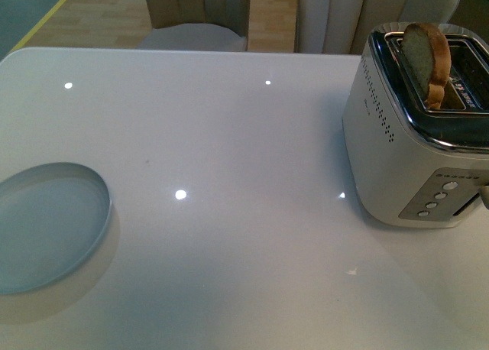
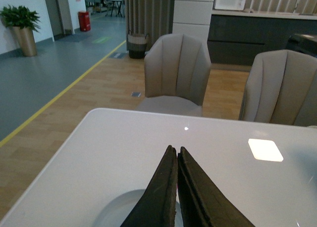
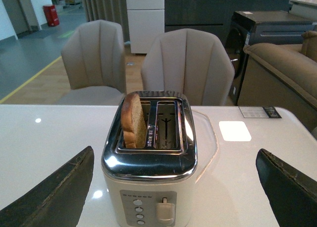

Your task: Left arm holds plate, right arm toasts bread

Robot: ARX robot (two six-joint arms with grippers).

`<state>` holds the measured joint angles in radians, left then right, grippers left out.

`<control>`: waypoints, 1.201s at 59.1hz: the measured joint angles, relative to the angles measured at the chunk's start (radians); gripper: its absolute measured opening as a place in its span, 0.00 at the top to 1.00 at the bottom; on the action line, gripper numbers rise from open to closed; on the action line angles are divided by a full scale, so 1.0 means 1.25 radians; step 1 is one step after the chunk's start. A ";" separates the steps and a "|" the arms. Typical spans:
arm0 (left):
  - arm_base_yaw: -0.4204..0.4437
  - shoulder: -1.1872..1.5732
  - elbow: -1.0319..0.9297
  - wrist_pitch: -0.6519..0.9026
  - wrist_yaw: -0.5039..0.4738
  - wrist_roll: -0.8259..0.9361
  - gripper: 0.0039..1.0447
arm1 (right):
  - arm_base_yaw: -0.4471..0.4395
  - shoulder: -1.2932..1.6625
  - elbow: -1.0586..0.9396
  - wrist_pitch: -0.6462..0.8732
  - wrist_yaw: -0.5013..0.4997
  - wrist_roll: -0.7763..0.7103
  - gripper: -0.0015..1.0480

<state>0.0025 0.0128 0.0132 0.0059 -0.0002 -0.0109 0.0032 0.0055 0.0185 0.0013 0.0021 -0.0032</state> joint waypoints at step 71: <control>0.000 -0.005 0.000 -0.004 0.000 0.000 0.38 | 0.000 0.000 0.000 0.000 0.000 0.000 0.08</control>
<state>0.0025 0.0063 0.0132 0.0013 -0.0002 -0.0109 0.0032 0.0051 0.0185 0.0013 0.0021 -0.0032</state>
